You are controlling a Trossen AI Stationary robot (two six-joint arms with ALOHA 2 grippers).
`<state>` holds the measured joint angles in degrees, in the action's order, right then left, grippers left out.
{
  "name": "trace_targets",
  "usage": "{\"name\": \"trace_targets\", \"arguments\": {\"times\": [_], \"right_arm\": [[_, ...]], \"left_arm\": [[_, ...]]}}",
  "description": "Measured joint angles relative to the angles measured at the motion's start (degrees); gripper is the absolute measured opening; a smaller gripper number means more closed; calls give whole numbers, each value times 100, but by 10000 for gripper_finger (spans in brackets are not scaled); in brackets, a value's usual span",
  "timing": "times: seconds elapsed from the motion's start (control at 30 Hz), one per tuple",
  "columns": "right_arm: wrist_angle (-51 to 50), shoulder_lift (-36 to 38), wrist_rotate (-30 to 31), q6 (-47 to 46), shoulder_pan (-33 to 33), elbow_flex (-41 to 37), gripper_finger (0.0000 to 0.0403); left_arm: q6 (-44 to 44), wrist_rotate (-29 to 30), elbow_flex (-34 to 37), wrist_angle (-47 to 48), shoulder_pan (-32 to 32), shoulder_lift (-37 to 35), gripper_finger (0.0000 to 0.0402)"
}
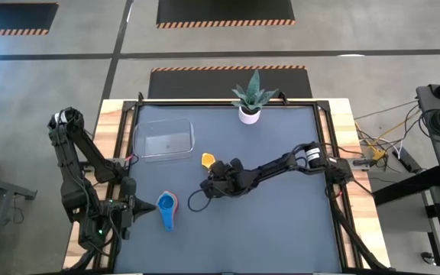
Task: Nest measuring cups in basket
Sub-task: Stack the yellow measuring cup on top of the blue measuring cup
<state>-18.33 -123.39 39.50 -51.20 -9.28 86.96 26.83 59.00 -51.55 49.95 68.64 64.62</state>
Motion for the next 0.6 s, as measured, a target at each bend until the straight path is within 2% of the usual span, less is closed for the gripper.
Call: {"name": "trace_targets", "arguments": {"times": [0.23,0.6], "right_arm": [[67,285,14,-8,-288,82,151],[105,248,-258,618,-799,1084,157]], "left_arm": [[0,0,0,1,0,0,0],[0,28,0,0,0,0,0]]}}
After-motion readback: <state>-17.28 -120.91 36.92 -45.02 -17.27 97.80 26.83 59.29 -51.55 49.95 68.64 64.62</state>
